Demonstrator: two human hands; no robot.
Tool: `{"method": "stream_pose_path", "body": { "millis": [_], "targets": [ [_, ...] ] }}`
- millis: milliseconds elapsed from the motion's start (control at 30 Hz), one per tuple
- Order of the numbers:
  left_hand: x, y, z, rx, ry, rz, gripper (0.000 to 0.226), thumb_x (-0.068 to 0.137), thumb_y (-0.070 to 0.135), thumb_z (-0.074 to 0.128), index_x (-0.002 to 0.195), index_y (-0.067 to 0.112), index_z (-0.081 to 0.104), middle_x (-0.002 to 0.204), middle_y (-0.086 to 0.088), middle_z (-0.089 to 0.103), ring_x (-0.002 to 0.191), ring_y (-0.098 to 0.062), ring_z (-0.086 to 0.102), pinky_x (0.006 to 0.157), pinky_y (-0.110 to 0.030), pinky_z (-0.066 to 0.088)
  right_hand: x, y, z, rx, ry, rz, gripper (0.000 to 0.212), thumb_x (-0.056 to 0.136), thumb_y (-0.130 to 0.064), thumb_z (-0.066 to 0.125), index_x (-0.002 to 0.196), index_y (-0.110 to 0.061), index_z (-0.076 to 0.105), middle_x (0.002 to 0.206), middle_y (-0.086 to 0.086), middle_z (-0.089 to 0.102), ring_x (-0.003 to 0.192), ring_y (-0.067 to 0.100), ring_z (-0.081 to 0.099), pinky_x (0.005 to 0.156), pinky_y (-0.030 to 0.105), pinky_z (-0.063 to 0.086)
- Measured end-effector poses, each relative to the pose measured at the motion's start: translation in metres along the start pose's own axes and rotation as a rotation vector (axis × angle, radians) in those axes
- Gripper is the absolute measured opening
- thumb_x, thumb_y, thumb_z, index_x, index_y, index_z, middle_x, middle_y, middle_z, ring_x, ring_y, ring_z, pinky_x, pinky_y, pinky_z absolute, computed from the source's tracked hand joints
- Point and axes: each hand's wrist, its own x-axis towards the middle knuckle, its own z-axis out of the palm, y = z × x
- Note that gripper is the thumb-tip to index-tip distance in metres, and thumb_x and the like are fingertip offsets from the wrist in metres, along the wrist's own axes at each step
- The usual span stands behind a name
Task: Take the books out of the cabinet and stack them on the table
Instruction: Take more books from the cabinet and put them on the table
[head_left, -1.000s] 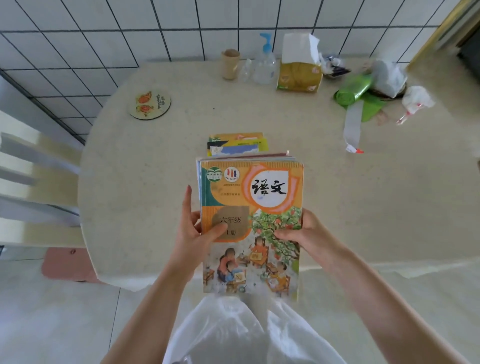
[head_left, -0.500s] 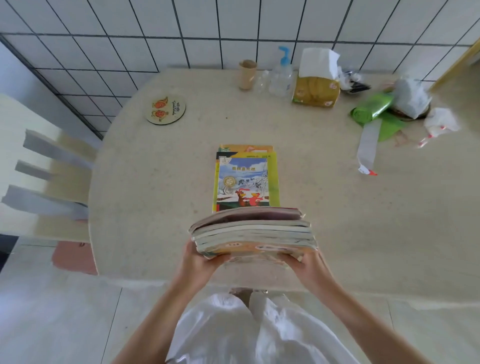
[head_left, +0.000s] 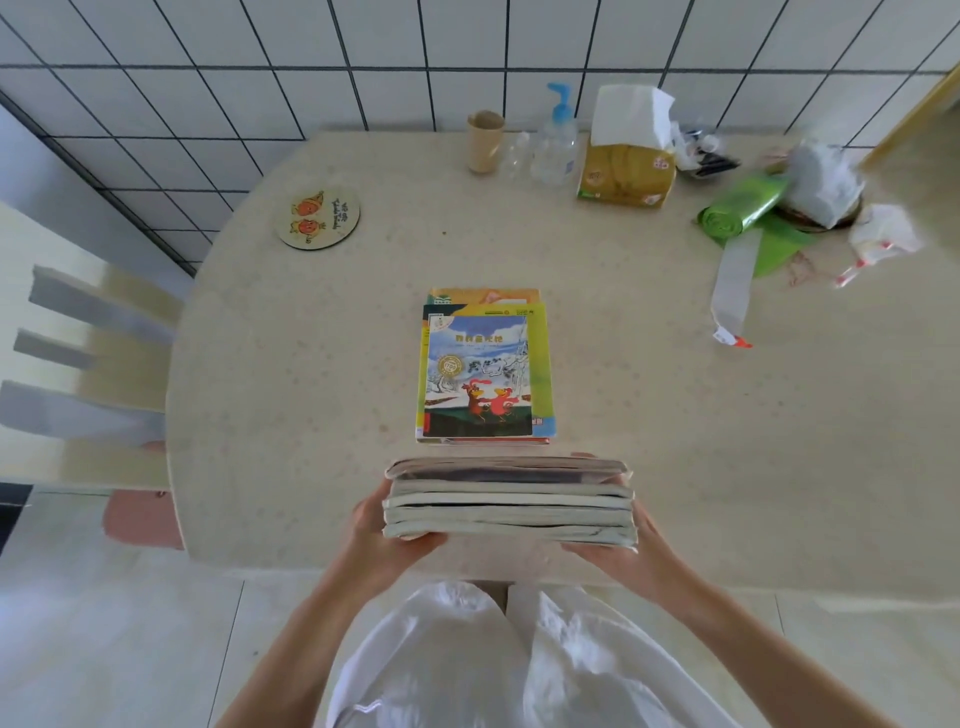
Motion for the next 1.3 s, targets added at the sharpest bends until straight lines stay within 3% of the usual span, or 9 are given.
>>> {"method": "stream_pose_path", "body": {
  "millis": [33, 100, 333, 467, 600, 733, 967, 1067, 1300],
  "targets": [
    [0.001, -0.002, 0.000, -0.013, -0.022, -0.013, 0.049, 0.057, 0.029, 0.090, 0.102, 0.023, 0.070, 0.096, 0.012, 0.075, 0.089, -0.007, 0.071, 0.077, -0.029, 0.059, -0.001, -0.001, 0.000, -0.018, -0.031, 0.015, 0.057, 0.070, -0.041, 0.080, 0.099, -0.078, 0.048, 0.086, -0.050, 0.059, 0.086, -0.021, 0.059, 0.078, 0.009, 0.050],
    [0.003, -0.008, 0.001, -0.014, -0.067, -0.047, 0.052, 0.065, 0.029, 0.089, 0.111, 0.018, 0.069, 0.103, 0.001, 0.074, 0.097, -0.016, 0.070, 0.084, -0.043, 0.058, -0.003, -0.001, -0.001, 0.014, -0.018, 0.008, 0.042, 0.074, -0.056, 0.073, 0.091, -0.081, 0.045, 0.083, -0.051, 0.058, 0.081, -0.021, 0.060, 0.076, 0.009, 0.049],
    [0.011, -0.017, 0.006, 0.032, -0.016, -0.044, 0.055, 0.064, 0.045, 0.087, 0.112, 0.028, 0.068, 0.107, 0.003, 0.074, 0.102, -0.020, 0.069, 0.086, -0.050, 0.056, 0.002, 0.022, 0.002, 0.103, 0.029, -0.010, 0.067, 0.073, -0.060, 0.073, 0.126, -0.022, 0.060, 0.117, -0.008, 0.070, 0.108, 0.019, 0.066, 0.092, 0.054, 0.051],
    [0.019, -0.017, 0.007, 0.064, 0.060, -0.038, 0.062, 0.046, 0.053, 0.087, 0.096, 0.020, 0.072, 0.088, 0.012, 0.075, 0.087, -0.008, 0.071, 0.076, -0.032, 0.058, 0.016, 0.027, -0.004, 0.017, 0.017, 0.059, 0.060, 0.072, -0.044, 0.079, 0.119, -0.009, 0.064, 0.108, -0.015, 0.071, 0.103, 0.000, 0.064, 0.091, 0.041, 0.052],
    [0.040, 0.008, 0.007, 0.077, 0.040, -0.062, 0.048, 0.051, 0.012, 0.093, 0.086, 0.031, 0.067, 0.080, 0.025, 0.072, 0.081, 0.008, 0.067, 0.070, -0.009, 0.050, 0.041, 0.014, -0.017, 0.017, -0.072, 0.168, 0.045, 0.077, -0.015, 0.079, 0.113, -0.034, 0.061, 0.103, -0.030, 0.068, 0.103, 0.005, 0.064, 0.093, 0.038, 0.050],
    [0.072, 0.032, 0.003, -0.065, 0.049, -0.142, 0.044, 0.062, -0.004, 0.086, 0.090, 0.022, 0.065, 0.080, 0.015, 0.074, 0.077, 0.003, 0.069, 0.067, -0.014, 0.054, 0.078, -0.011, -0.031, 0.069, -0.143, 0.199, 0.040, 0.087, -0.023, 0.068, 0.118, -0.039, 0.048, 0.110, -0.017, 0.063, 0.091, 0.007, 0.062, 0.081, 0.027, 0.050],
    [0.121, 0.066, 0.020, -0.400, 0.157, -0.510, 0.057, 0.056, 0.039, 0.089, 0.103, 0.015, 0.068, 0.099, -0.011, 0.074, 0.092, -0.031, 0.071, 0.086, -0.050, 0.057, 0.139, -0.028, -0.042, 0.484, -0.084, 0.636, 0.024, 0.091, -0.022, 0.062, 0.113, -0.011, 0.062, 0.099, 0.006, 0.071, 0.088, 0.022, 0.067, 0.076, 0.038, 0.056],
    [0.136, 0.067, 0.017, -0.400, 0.167, -0.538, 0.073, 0.041, 0.050, 0.088, 0.102, 0.015, 0.069, 0.097, -0.009, 0.075, 0.090, -0.029, 0.072, 0.084, -0.051, 0.058, 0.155, -0.030, -0.040, 0.455, -0.103, 0.650, 0.021, 0.093, -0.022, 0.059, 0.110, -0.010, 0.063, 0.097, 0.008, 0.072, 0.088, 0.025, 0.067, 0.074, 0.039, 0.057],
    [0.169, 0.055, 0.004, -0.272, 0.146, -0.559, 0.048, 0.072, 0.030, 0.085, 0.112, 0.011, 0.067, 0.102, -0.009, 0.074, 0.094, -0.027, 0.071, 0.090, -0.045, 0.056, 0.196, -0.030, -0.031, 0.357, -0.129, 0.678, 0.018, 0.094, -0.023, 0.059, 0.108, -0.012, 0.059, 0.103, 0.008, 0.068, 0.094, 0.027, 0.063, 0.094, 0.053, 0.050]
  ]
}}
